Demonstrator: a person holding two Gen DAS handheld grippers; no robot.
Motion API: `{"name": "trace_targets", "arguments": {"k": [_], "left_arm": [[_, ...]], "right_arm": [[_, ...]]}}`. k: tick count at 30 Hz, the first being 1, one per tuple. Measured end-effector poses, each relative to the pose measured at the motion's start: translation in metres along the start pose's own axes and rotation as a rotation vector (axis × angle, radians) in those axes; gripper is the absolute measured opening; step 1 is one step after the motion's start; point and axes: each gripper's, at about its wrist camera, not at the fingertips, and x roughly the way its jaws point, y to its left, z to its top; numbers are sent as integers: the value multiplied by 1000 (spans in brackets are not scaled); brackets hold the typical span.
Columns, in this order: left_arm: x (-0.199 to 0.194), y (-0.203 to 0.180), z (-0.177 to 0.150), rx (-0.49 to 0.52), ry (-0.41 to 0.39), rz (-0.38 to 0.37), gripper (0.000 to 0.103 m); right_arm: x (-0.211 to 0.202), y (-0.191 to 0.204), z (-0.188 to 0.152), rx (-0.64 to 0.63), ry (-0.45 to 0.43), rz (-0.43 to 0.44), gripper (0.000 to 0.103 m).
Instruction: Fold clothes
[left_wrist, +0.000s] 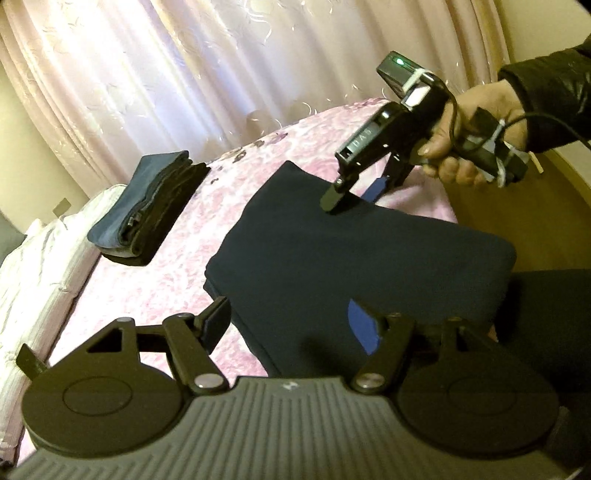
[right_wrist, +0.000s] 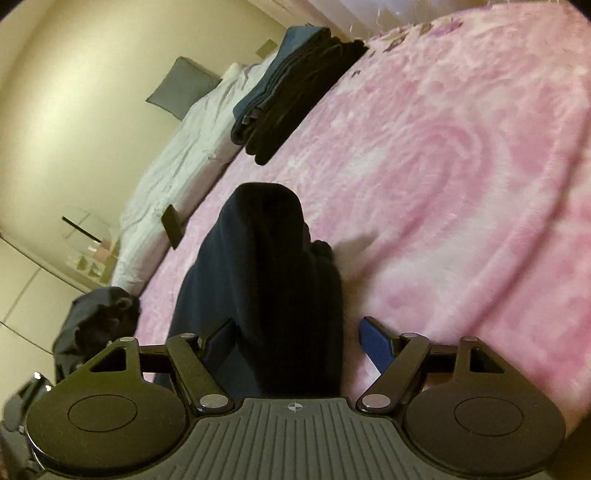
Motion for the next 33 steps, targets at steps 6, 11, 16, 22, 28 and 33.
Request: {"name": "trace_targets", "arguments": {"k": [6,11,16,22,28,33], "left_arm": [[16,4,0,17,1,-36,68],[24,9,6,5,-4,-59,68],[30,8,5,-44,18,-105,68],[1,8,-2,-58,-15,-11,68],[-90,30,-35,-161,-54,230,68],[-188,31,-97,-268,-18,452,71]], "right_arm": [[12,-10,5,76,44,89,42],[8,-15,5,104,29,123,23],[-9,18,3,-36,-31,104,20],[-25,99,7,-369,-91,65,19],[-32,237,-37,-970,-198,-1,19],[-13,326,-188,-1684,-226,27,19]]}}
